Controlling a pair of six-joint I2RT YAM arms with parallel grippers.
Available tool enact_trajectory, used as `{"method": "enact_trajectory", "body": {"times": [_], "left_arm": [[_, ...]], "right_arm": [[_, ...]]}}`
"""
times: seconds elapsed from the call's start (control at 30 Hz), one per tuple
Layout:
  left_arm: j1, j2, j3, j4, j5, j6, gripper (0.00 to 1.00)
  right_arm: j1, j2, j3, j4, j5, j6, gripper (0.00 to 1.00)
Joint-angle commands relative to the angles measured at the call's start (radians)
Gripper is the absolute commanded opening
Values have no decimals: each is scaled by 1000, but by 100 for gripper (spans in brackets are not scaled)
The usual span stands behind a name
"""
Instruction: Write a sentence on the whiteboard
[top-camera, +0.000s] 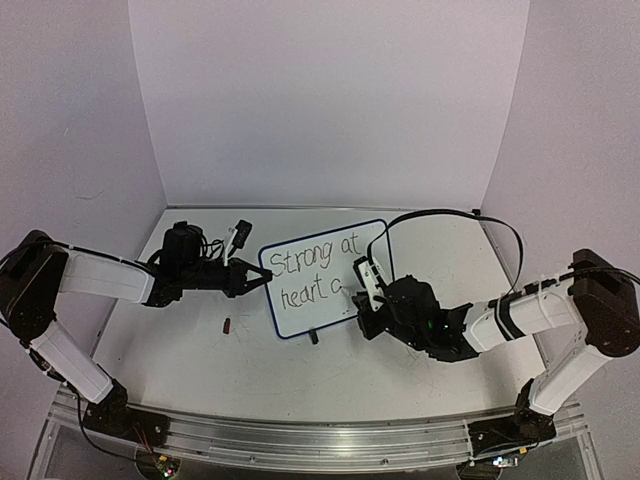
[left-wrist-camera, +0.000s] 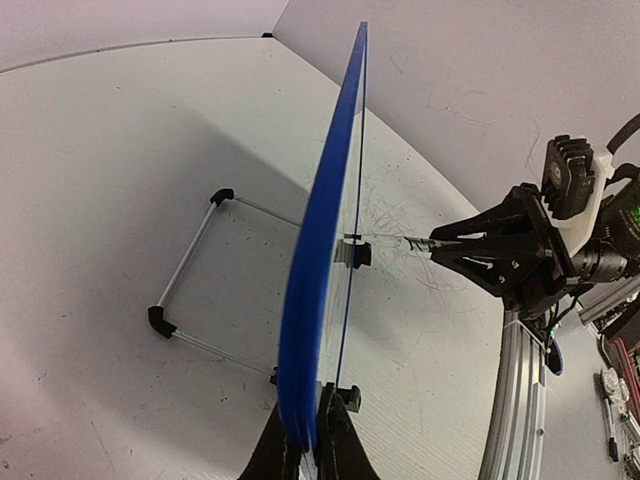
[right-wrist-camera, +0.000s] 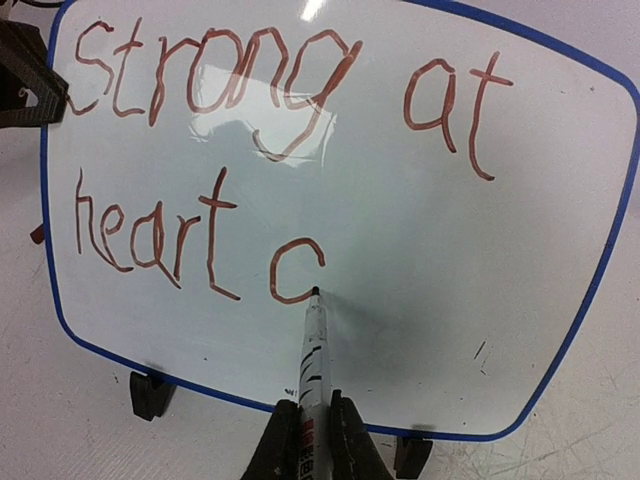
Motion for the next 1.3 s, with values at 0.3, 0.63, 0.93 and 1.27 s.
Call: {"method": "enact_trajectory", "body": {"times": [0.3,0.63,0.93,1.27], "left_arm": [[14,12,18,-70,-114,68,0],[15,11,18,-70,-116,69,0],[14,9,16,-70,-120,71,0],[15,11,23,-71,-118,68,0]], "right_arm": [[-22,21,51,52,52,-7,0],[-21,34,61,59,45,-8,0],[-21,8,23,17,12,27,0],[-20,4,5,1,-9,46,0]]}}
